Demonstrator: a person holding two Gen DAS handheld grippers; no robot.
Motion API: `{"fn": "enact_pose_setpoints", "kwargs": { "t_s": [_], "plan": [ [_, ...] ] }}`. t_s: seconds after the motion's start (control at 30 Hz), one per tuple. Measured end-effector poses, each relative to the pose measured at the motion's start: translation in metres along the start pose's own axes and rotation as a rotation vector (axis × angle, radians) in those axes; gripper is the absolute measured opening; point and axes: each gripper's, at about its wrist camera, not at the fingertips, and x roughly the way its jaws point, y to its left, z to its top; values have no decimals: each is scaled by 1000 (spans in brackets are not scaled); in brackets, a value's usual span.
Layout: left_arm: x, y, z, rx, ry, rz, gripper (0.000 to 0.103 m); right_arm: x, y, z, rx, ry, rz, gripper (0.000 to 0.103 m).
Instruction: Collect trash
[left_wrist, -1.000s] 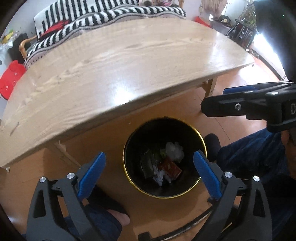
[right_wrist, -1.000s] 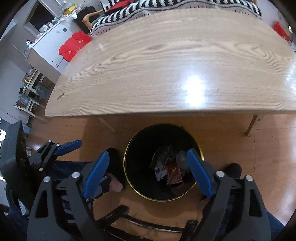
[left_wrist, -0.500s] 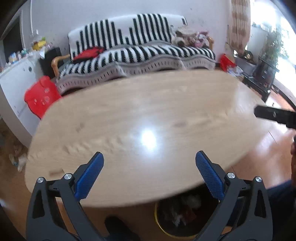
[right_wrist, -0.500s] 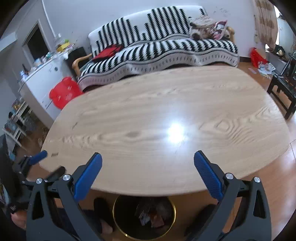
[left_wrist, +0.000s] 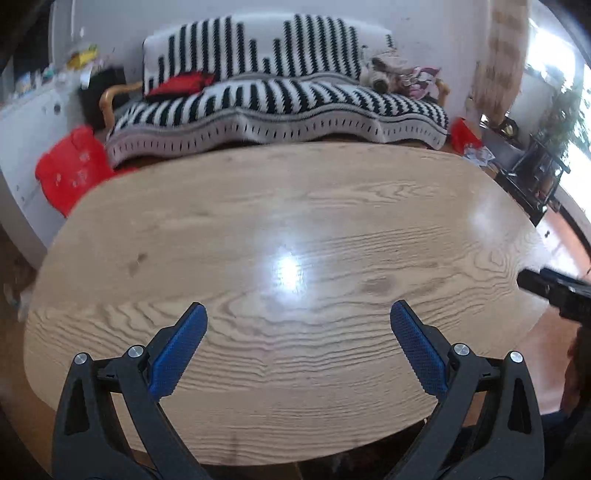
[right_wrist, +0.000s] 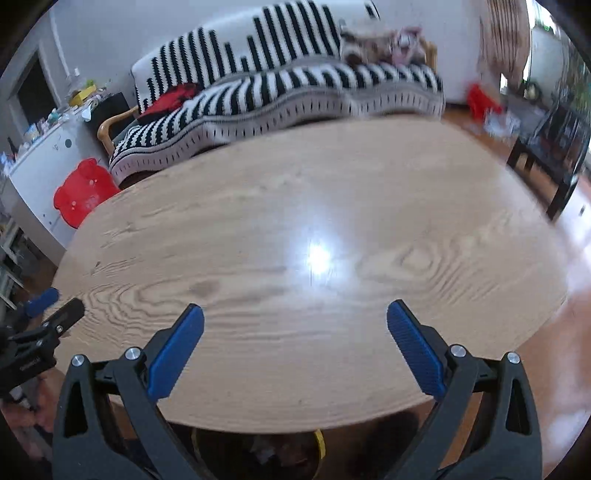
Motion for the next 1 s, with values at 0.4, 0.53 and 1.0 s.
{"fn": "enact_pose_setpoints", "kwargs": {
  "t_s": [0.4,0.53,1.0],
  "plan": [
    [9,1,-3,-25,47,-20,96,-5,5,-11,-8,16,16,96],
    [8,2,-4,-26,48,-18,96,-8,6,-13,-14,15,18,96],
    [8,0,-4,-19,47,-17,96,-11,7,-14,-21,16,23,96]
  ]
}}
